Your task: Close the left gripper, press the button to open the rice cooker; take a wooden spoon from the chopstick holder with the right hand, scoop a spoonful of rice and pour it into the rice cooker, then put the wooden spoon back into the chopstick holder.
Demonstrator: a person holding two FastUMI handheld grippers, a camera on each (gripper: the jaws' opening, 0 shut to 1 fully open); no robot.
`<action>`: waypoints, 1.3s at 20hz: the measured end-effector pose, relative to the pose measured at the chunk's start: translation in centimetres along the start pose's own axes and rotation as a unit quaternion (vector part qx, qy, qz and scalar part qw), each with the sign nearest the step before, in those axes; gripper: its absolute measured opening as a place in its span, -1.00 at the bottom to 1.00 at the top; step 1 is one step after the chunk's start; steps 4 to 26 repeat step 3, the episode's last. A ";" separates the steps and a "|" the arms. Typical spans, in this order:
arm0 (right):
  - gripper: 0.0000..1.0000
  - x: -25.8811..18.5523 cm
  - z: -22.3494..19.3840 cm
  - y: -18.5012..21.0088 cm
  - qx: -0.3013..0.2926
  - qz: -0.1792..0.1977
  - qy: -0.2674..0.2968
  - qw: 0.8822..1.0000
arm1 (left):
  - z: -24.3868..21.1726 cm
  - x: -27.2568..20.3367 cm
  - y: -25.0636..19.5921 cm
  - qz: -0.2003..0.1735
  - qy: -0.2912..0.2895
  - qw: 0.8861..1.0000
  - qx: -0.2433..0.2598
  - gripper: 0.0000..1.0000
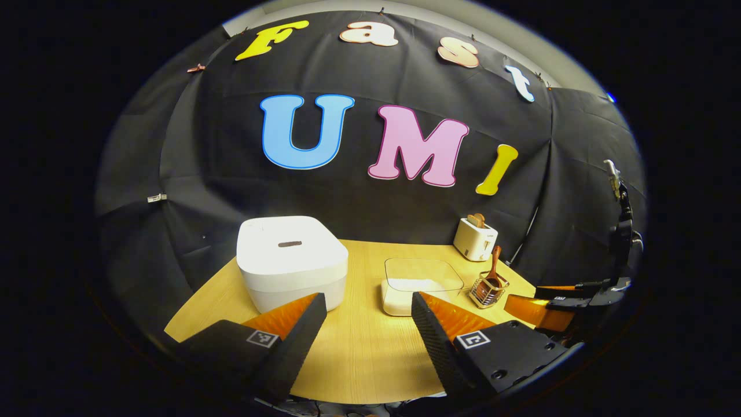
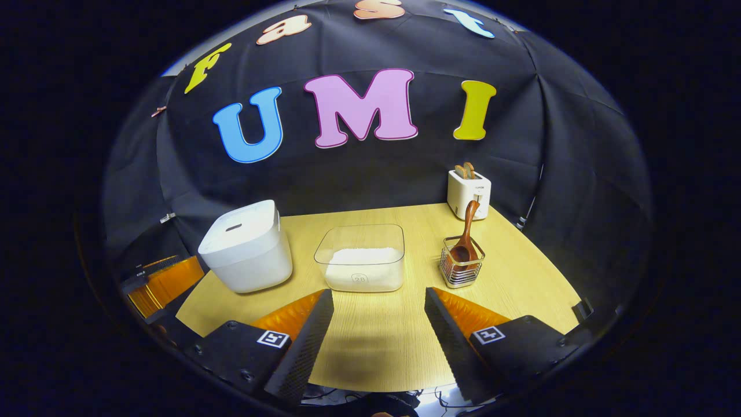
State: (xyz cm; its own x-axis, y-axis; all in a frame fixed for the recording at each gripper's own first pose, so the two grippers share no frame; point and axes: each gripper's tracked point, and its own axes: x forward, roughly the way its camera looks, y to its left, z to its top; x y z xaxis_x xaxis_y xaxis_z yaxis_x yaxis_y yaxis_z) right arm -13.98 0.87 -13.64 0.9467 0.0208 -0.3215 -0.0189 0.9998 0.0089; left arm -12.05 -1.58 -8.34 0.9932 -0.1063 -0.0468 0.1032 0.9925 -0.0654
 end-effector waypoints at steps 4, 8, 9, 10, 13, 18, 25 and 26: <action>0.96 -0.8 -1.1 0.2 -0.009 0.001 0.012 1.000 | -0.7 -0.2 0.9 0.009 0.007 1.000 -0.010 0.91; 0.96 -0.8 -1.1 0.2 -0.009 0.001 0.012 1.000 | -0.7 -0.2 0.9 0.009 0.007 1.000 -0.010 0.91; 0.96 -0.8 -1.1 0.2 -0.009 0.001 0.012 1.000 | -0.7 -0.2 0.9 0.009 0.007 1.000 -0.010 0.91; 0.96 -0.8 -1.1 0.2 -0.009 0.001 0.012 1.000 | -0.7 -0.2 0.9 0.009 0.007 1.000 -0.010 0.91; 0.96 -0.8 -1.1 0.2 -0.009 0.001 0.012 1.000 | -0.7 -0.2 0.9 0.009 0.007 1.000 -0.010 0.91; 0.96 -0.8 -1.1 0.2 -0.009 0.001 0.012 1.000 | -0.7 -0.2 0.9 0.009 0.007 1.000 -0.010 0.91; 0.96 -0.8 -1.1 0.2 -0.009 0.001 0.012 1.000 | -0.7 -0.2 0.9 0.009 0.007 1.000 -0.010 0.91; 0.96 -0.8 -1.1 0.2 -0.009 0.001 0.012 1.000 | -0.7 -0.2 0.9 0.009 0.007 1.000 -0.010 0.91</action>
